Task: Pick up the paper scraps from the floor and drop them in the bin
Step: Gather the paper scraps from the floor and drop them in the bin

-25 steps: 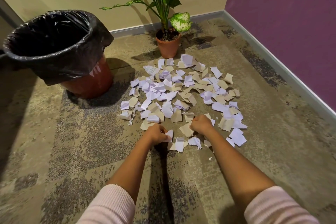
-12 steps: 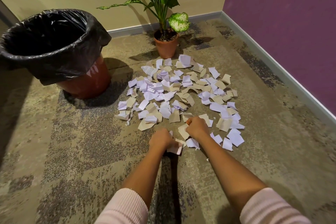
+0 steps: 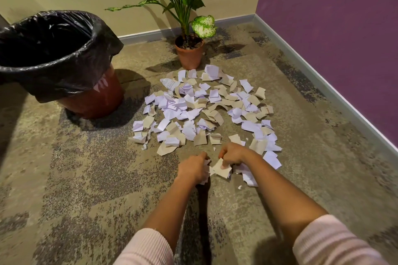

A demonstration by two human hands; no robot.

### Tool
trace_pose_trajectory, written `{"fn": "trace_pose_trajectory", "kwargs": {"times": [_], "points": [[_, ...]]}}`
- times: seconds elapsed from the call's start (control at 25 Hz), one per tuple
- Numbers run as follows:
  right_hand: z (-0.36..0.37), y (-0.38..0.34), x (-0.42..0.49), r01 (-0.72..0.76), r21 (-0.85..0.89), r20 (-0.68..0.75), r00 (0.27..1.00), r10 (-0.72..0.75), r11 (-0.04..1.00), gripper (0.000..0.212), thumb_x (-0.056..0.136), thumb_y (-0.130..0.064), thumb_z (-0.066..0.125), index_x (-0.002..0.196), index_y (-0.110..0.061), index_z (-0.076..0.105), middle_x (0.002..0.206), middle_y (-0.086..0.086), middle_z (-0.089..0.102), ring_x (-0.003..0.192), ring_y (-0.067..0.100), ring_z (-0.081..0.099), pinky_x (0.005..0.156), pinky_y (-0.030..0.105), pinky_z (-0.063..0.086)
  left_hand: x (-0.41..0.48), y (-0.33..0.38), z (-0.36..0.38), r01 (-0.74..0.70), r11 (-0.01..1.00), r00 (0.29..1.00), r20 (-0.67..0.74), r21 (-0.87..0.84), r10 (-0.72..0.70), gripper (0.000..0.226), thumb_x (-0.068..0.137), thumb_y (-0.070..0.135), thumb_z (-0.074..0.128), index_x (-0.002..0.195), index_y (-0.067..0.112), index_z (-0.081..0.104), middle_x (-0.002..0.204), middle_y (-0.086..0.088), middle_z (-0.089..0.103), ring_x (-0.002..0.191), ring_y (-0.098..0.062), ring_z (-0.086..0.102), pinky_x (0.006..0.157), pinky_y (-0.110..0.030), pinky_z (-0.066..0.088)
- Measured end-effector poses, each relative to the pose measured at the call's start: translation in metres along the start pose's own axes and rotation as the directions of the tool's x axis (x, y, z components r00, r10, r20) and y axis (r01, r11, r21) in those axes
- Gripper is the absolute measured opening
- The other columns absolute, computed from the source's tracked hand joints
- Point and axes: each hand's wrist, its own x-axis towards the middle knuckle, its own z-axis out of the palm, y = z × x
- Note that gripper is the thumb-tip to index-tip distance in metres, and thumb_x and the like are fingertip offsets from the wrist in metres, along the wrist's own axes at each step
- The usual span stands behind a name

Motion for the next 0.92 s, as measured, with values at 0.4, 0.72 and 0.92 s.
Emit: {"fn": "trace_pose_trajectory", "kwargs": {"times": [0.4, 0.72, 0.92], "points": [[0.020, -0.003, -0.002, 0.031, -0.416, -0.040, 0.998, -0.052, 0.909, 0.020, 0.080, -0.012, 0.071, 0.093, -0.015, 0.056, 0.104, 0.012, 0.057, 0.115, 0.029, 0.048, 0.087, 0.036, 0.049, 0.003, -0.006, 0.003, -0.058, 0.996, 0.998, 0.006, -0.062, 0.059, 0.041, 0.084, 0.018, 0.060, 0.125, 0.019, 0.064, 0.120, -0.008, 0.067, 0.107, -0.028, 0.063, 0.085, -0.037, 0.051], [0.007, 0.007, 0.007, 0.057, -0.061, -0.067, 0.996, -0.061, 0.996, 0.022, 0.077, -0.004, 0.072, 0.087, -0.016, 0.056, 0.097, 0.007, 0.056, 0.085, 0.023, 0.054, 0.063, 0.026, 0.044, 0.016, -0.010, -0.008, -0.121, 0.968, 0.987, -0.127, -0.219, 0.095, 0.030, 0.084, 0.023, 0.068, 0.113, 0.014, 0.067, 0.107, -0.008, 0.070, 0.100, -0.027, 0.063, 0.086, -0.037, 0.052], [-0.033, 0.021, 0.018, 0.006, 0.092, -0.329, 0.944, 0.025, 0.996, 0.011, 0.075, -0.009, 0.073, 0.082, -0.010, 0.064, 0.088, 0.010, 0.064, 0.091, 0.029, 0.064, 0.073, 0.033, 0.049, 0.035, 0.001, -0.034, -0.168, 0.936, 0.944, -0.324, -0.311, 0.062, 0.042, 0.082, 0.032, 0.073, 0.119, 0.020, 0.057, 0.097, 0.002, 0.066, 0.092, -0.021, 0.060, 0.075, -0.037, 0.051]]}}
